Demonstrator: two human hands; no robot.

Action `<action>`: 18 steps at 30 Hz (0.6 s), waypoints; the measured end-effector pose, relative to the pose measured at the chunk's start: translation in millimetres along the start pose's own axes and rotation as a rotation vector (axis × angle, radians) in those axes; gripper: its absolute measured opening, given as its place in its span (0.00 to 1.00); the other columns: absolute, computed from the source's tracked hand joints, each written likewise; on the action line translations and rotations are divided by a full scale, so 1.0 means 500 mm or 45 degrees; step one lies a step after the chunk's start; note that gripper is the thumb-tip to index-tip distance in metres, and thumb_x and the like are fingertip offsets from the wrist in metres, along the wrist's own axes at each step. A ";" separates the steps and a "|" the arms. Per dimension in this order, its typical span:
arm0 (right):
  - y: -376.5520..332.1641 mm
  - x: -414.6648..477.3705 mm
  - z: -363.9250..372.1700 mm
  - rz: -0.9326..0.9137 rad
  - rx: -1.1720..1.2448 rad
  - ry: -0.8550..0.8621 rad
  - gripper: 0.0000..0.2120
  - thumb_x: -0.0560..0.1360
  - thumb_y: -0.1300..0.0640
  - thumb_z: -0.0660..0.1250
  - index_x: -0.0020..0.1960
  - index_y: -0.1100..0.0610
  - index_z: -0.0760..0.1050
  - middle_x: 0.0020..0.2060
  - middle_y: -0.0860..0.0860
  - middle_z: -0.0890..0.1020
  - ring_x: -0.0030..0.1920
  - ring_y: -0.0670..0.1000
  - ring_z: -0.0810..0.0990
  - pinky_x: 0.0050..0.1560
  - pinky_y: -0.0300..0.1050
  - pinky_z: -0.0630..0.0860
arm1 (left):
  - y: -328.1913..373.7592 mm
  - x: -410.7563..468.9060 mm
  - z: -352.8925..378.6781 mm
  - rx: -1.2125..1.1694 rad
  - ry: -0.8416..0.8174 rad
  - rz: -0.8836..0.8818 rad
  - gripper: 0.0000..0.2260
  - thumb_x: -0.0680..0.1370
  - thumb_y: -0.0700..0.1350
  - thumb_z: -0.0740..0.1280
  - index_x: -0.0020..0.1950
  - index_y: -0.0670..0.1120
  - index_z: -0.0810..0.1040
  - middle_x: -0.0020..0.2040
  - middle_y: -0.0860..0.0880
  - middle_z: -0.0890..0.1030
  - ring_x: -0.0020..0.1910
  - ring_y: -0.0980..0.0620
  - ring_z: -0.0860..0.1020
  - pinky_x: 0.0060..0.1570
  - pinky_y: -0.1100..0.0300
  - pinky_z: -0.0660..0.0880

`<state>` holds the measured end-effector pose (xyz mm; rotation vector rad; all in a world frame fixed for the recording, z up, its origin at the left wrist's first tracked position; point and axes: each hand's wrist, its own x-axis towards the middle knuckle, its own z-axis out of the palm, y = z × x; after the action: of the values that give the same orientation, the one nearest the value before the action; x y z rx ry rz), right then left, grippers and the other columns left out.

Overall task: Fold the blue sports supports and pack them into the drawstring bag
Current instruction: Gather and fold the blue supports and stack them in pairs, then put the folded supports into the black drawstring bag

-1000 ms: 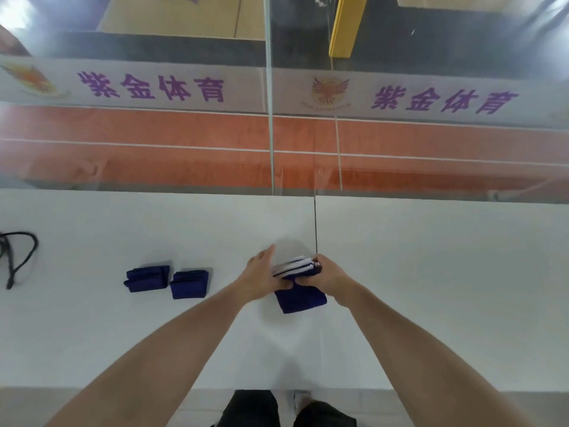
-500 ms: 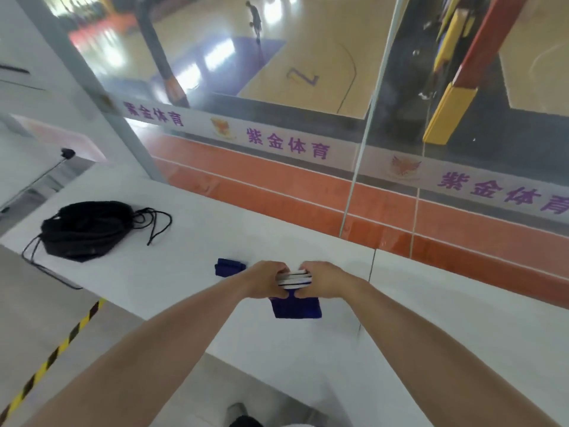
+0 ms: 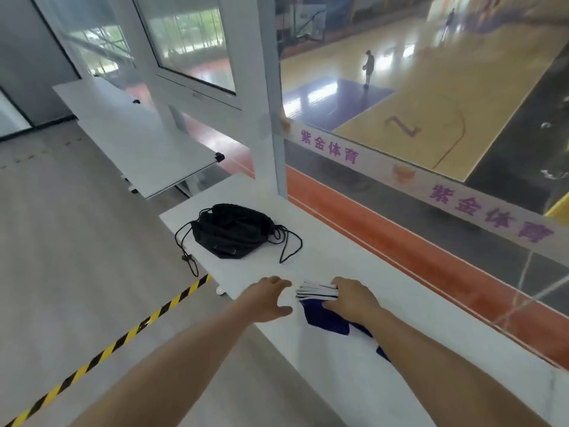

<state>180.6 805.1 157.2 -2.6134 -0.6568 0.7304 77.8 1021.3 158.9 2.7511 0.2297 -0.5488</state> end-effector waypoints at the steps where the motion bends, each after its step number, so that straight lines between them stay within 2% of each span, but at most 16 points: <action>1: -0.040 0.031 0.011 0.032 0.045 0.000 0.17 0.71 0.43 0.71 0.54 0.51 0.74 0.47 0.49 0.81 0.45 0.51 0.80 0.43 0.46 0.77 | -0.065 -0.005 -0.018 0.020 -0.005 -0.034 0.30 0.77 0.60 0.65 0.77 0.55 0.63 0.74 0.53 0.67 0.72 0.49 0.66 0.66 0.50 0.69; 5: -0.187 0.146 0.041 0.159 0.215 0.029 0.17 0.69 0.43 0.72 0.49 0.53 0.74 0.44 0.50 0.82 0.43 0.50 0.81 0.43 0.48 0.78 | -0.289 -0.014 -0.081 0.078 -0.018 -0.093 0.25 0.80 0.58 0.62 0.76 0.54 0.65 0.73 0.52 0.68 0.72 0.48 0.66 0.68 0.50 0.67; 8: -0.278 0.220 0.055 0.221 0.352 0.073 0.16 0.70 0.45 0.72 0.48 0.54 0.72 0.46 0.50 0.82 0.46 0.52 0.81 0.42 0.46 0.76 | -0.412 0.007 -0.115 0.059 0.006 -0.125 0.23 0.81 0.56 0.61 0.75 0.53 0.66 0.73 0.51 0.70 0.72 0.47 0.66 0.70 0.50 0.65; 11: -0.345 0.293 0.064 0.263 0.406 0.101 0.18 0.70 0.46 0.72 0.52 0.55 0.72 0.46 0.51 0.81 0.45 0.52 0.80 0.45 0.48 0.78 | -0.495 0.056 -0.136 -0.012 0.059 -0.152 0.21 0.81 0.55 0.60 0.74 0.53 0.68 0.72 0.50 0.71 0.71 0.47 0.67 0.71 0.50 0.64; 14: -0.391 0.381 0.067 0.276 0.456 0.102 0.19 0.72 0.50 0.71 0.57 0.56 0.70 0.47 0.51 0.79 0.46 0.53 0.79 0.43 0.45 0.75 | -0.552 0.122 -0.156 -0.016 0.049 -0.147 0.20 0.82 0.54 0.60 0.74 0.52 0.68 0.71 0.50 0.71 0.71 0.47 0.67 0.70 0.50 0.65; 18: -0.425 0.514 0.060 0.255 0.488 0.108 0.18 0.72 0.52 0.71 0.56 0.54 0.68 0.48 0.50 0.80 0.48 0.54 0.79 0.48 0.46 0.77 | -0.621 0.223 -0.193 0.023 0.025 -0.089 0.20 0.81 0.53 0.60 0.73 0.52 0.69 0.71 0.51 0.72 0.71 0.47 0.67 0.70 0.50 0.65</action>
<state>287.6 1120.6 125.3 -2.3555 -0.2044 0.7169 144.9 1354.8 110.9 2.7761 0.3285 -0.5449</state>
